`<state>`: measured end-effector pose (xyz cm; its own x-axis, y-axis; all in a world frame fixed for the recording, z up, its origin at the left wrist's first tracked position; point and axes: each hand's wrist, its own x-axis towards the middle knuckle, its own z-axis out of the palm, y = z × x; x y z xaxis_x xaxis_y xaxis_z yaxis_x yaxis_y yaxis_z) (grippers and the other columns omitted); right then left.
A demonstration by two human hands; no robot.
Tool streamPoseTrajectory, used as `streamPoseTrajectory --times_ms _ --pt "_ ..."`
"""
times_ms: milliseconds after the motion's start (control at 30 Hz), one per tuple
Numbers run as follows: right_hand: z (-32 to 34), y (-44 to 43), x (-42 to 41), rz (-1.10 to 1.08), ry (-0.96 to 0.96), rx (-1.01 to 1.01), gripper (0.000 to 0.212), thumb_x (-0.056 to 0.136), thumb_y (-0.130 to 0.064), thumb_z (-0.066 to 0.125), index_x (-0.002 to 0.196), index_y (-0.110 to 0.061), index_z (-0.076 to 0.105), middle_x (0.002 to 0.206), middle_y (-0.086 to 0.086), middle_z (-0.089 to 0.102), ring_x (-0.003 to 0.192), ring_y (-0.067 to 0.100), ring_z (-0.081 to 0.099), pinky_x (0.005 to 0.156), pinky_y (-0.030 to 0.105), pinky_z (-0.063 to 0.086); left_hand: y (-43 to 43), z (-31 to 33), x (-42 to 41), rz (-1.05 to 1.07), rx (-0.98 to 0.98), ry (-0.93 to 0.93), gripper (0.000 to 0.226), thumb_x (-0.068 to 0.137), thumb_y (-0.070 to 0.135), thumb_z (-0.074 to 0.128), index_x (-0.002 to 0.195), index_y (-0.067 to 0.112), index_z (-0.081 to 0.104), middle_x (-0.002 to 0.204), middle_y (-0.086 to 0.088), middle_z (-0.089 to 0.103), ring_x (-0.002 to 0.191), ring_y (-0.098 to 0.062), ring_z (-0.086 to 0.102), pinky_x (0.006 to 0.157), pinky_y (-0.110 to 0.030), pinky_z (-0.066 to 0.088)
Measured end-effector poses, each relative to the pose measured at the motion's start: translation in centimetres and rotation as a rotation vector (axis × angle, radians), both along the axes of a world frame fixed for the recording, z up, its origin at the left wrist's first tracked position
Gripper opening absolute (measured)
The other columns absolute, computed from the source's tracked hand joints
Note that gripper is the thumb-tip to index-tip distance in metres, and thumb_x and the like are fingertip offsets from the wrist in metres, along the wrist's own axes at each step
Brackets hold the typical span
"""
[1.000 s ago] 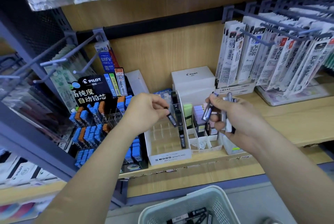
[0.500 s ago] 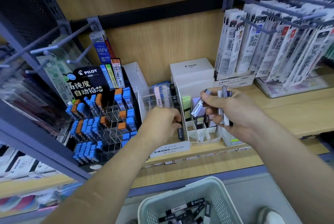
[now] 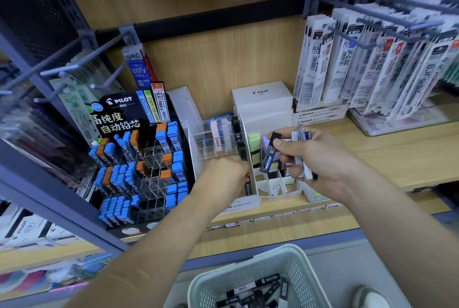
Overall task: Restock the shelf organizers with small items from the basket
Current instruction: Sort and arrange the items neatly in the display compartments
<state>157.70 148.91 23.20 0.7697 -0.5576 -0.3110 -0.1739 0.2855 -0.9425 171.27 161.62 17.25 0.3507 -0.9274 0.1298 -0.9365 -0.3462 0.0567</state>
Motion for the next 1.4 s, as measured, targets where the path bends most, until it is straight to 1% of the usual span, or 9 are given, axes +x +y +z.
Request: streamPoseTrajectory --times_ms 167,233,300,400,667,900,1033,1200,1400 --pt "0.0 0.1 -0.1 -0.009 -0.019 0.012 0.011 0.087 -0.006 0.068 0.097 -0.009 0.074 0.082 0.013 0.061 0.064 0.013 0.051 0.042 0.019 0.034 0.0 1.0 0.1 0.077 -0.063 0.125 0.013 0.091 0.022 0.059 0.096 0.017 0.07 0.091 0.002 0.066 0.086 -0.019 0.062 0.079 -0.032 0.05" --pt "-0.1 0.1 0.0 -0.033 -0.027 0.014 0.014 0.084 -0.005 0.071 0.097 -0.01 0.073 0.081 0.013 0.061 0.06 0.013 0.05 0.041 0.02 0.034 -0.1 3.1 0.0 0.206 -0.255 0.393 0.01 0.09 0.019 0.063 0.089 0.019 0.072 0.078 0.008 0.067 0.073 -0.01 0.064 0.074 -0.025 0.052" --pt "0.0 0.2 0.0 -0.033 -0.03 0.021 0.02 0.08 -0.004 0.075 0.099 -0.01 0.072 0.081 0.012 0.059 0.057 0.013 0.048 0.042 0.02 0.033 0.0 5.6 -0.5 0.285 -0.456 0.881 0.011 0.093 0.017 0.061 0.088 0.017 0.071 0.073 0.001 0.067 0.058 -0.009 0.063 0.062 -0.023 0.055" --pt "0.0 0.5 0.1 0.01 -0.021 0.029 0.029 0.075 -0.008 0.079 0.103 -0.011 0.072 0.075 0.01 0.059 0.055 0.013 0.045 0.044 0.021 0.034 0.4 7.6 -1.3 0.201 -0.432 1.264 0.017 0.092 0.021 0.059 0.105 0.014 0.069 0.078 -0.005 0.066 0.059 -0.013 0.062 0.06 -0.022 0.055" --pt "-0.1 1.1 0.3 0.022 0.014 0.037 0.014 0.083 -0.014 0.074 0.096 -0.011 0.071 0.071 0.005 0.064 0.052 0.011 0.045 0.041 0.018 0.035 0.7 7.6 -0.9 0.241 -0.507 1.285 0.013 0.083 0.003 0.068 0.095 0.003 0.071 0.07 -0.01 0.068 0.058 -0.011 0.064 0.061 -0.02 0.056" --pt "0.2 -0.4 0.1 -0.213 -0.163 0.445 0.027 0.085 0.004 0.047 0.104 0.003 0.064 0.075 0.01 0.057 0.058 0.016 0.048 0.045 0.019 0.041 1.2 5.0 -0.1 0.291 -0.28 0.609 0.008 0.08 0.02 0.076 0.083 0.027 0.073 0.072 0.013 0.066 0.072 -0.004 0.065 0.079 -0.028 0.056" --pt "0.4 0.0 0.1 -0.165 -0.191 0.484 0.027 0.09 0.007 0.045 0.112 0.003 0.062 0.079 0.013 0.067 0.06 0.019 0.059 0.05 0.023 0.052 1.0 4.0 -0.2 0.253 -0.207 0.543 0.01 0.082 0.024 0.074 0.092 0.023 0.074 0.074 0.016 0.062 0.078 -0.001 0.061 0.081 -0.024 0.053" --pt "0.6 0.5 -0.2 -0.074 -0.135 0.429 0.022 0.098 -0.014 0.054 0.119 -0.01 0.061 0.092 0.012 0.075 0.081 0.032 0.074 0.063 0.036 0.06 0.7 3.2 -0.3 0.19 -0.182 0.507 0.011 0.081 0.02 0.074 0.093 0.021 0.075 0.072 0.019 0.062 0.073 0.001 0.059 0.076 -0.013 0.047" --pt "1.0 0.5 -0.3 -0.096 -0.101 0.375 0.016 0.097 -0.019 0.057 0.111 -0.016 0.062 0.079 0.008 0.074 0.047 0.015 0.059 0.035 0.015 0.036 0.7 2.3 -0.4 0.138 -0.098 0.443 0.011 0.084 0.022 0.071 0.095 0.021 0.074 0.08 0.009 0.067 0.079 -0.008 0.063 0.079 -0.023 0.05"
